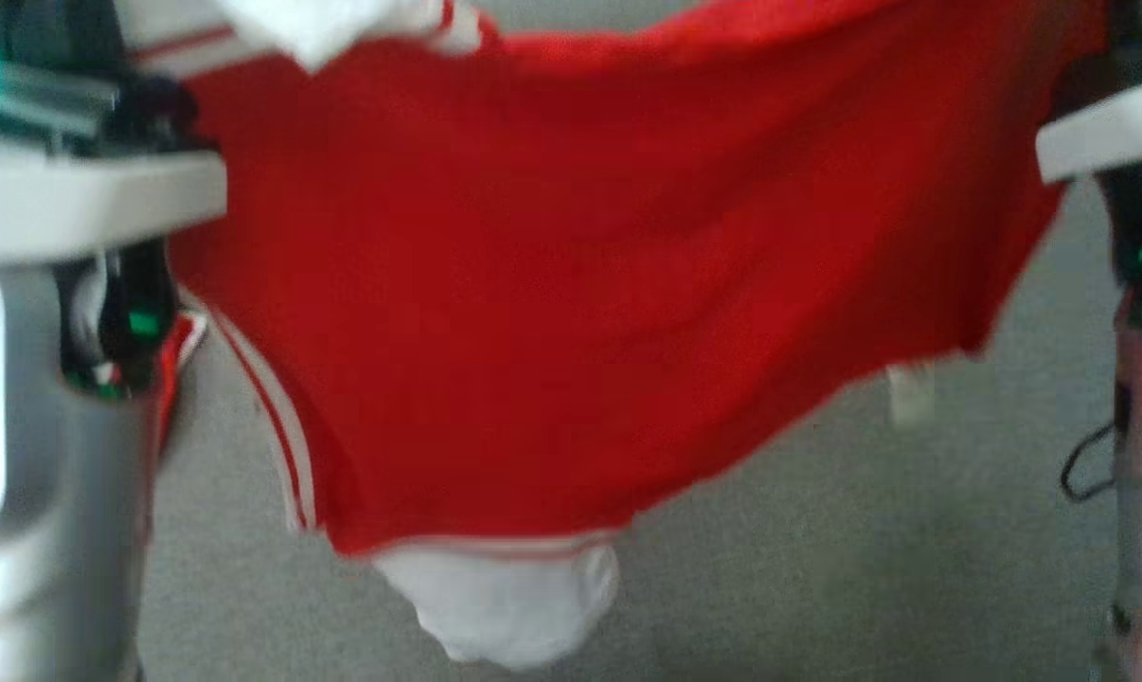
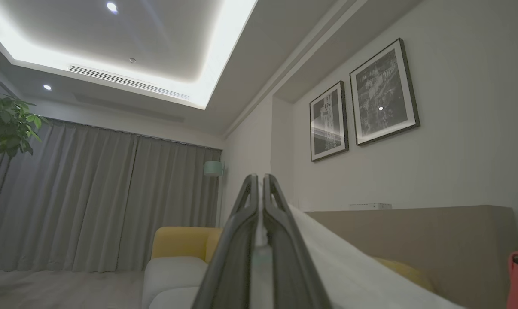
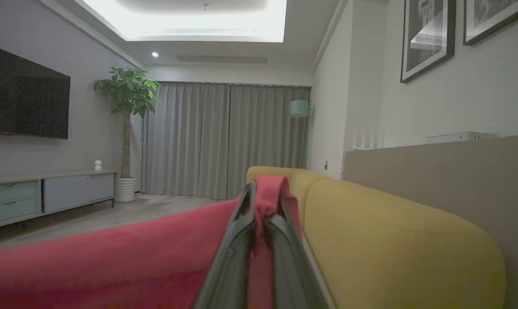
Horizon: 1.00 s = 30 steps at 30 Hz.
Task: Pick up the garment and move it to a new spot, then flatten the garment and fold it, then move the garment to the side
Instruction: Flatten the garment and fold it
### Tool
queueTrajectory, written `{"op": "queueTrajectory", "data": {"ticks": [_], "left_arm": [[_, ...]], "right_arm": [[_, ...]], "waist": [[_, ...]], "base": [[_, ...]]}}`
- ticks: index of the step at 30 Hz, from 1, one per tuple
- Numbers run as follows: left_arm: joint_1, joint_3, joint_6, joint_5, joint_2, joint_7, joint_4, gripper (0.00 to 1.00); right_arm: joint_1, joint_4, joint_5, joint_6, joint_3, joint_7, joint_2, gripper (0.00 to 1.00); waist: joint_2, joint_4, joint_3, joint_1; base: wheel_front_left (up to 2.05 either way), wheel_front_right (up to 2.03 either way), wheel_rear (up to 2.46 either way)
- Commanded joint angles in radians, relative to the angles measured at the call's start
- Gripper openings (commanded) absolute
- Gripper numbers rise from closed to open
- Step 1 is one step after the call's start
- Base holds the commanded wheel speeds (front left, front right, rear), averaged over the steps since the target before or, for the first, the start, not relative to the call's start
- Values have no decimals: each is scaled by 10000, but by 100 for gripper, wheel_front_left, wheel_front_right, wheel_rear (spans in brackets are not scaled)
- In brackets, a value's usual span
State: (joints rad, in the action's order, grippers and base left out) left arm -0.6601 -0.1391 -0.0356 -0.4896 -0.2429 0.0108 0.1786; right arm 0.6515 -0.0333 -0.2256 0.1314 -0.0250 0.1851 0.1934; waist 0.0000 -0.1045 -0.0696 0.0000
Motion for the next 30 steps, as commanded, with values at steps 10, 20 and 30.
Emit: {"op": "queueTrajectory", "data": {"ticks": [10,20,30], "left_arm": [[-5227,-79,-673,663,-877,-903,-4507,0],[-8056,-734,-884,1217,-768,-2557,-7859,0],[-6044,-1906,-947,847,-592,-2721,-8557,0]], "right_arm": [[5217,4268,321,-7,-900,-1783,420,0],[8056,8296,1091,-7,-547,-4364,308,0],[6218,10170,205,-7,-1348,-4464,217,0]], "waist": [[0,173,-3314,0],[0,672,-3569,0],[0,996,-3529,0]], "base": [[0,0,0],[0,0,0],[0,0,0]]}}
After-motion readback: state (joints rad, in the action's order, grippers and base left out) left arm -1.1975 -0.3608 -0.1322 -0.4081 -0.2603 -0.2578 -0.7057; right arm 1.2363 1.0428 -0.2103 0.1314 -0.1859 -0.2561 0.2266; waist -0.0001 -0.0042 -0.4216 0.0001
